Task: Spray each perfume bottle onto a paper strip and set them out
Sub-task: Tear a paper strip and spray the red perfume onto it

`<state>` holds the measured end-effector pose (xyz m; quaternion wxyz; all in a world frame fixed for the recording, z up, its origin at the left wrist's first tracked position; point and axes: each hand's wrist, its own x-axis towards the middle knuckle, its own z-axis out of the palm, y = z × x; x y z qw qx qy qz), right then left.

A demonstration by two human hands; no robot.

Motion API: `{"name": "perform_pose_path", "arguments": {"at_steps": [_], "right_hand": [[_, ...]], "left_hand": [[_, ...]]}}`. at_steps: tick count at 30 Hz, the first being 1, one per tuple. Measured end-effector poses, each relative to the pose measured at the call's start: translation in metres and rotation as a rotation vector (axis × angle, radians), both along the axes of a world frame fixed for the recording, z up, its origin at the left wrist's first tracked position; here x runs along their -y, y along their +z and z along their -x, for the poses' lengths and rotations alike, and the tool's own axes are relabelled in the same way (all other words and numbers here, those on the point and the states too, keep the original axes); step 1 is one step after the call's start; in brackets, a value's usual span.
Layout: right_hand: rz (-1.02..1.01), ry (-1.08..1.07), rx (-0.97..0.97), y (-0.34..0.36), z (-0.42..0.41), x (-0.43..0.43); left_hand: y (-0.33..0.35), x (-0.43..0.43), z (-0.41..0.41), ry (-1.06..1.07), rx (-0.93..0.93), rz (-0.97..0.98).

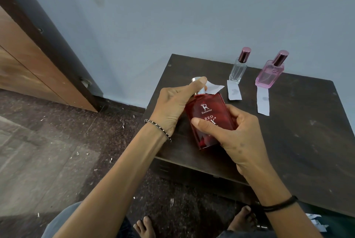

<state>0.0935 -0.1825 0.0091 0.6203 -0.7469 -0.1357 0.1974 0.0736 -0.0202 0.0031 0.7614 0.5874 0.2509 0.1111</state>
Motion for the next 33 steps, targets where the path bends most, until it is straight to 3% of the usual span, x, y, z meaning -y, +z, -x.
{"name": "perform_pose_path", "arguments": {"at_steps": [4, 10, 22, 33], "right_hand": [[-0.182, -0.002, -0.171, 0.004, 0.003, -0.004], [-0.268, -0.010, -0.294, 0.004, 0.003, -0.007], [-0.237, -0.014, -0.244, 0.002, 0.005, -0.003], [-0.179, 0.026, -0.114, 0.009, 0.003, 0.022]], "left_hand": [[0.005, 0.001, 0.002, 0.014, -0.010, 0.046], [0.010, 0.007, 0.003, 0.029, -0.026, 0.112], [0.010, 0.001, 0.003, -0.039, -0.040, -0.037], [0.010, 0.024, 0.003, 0.101, 0.069, -0.028]]}}
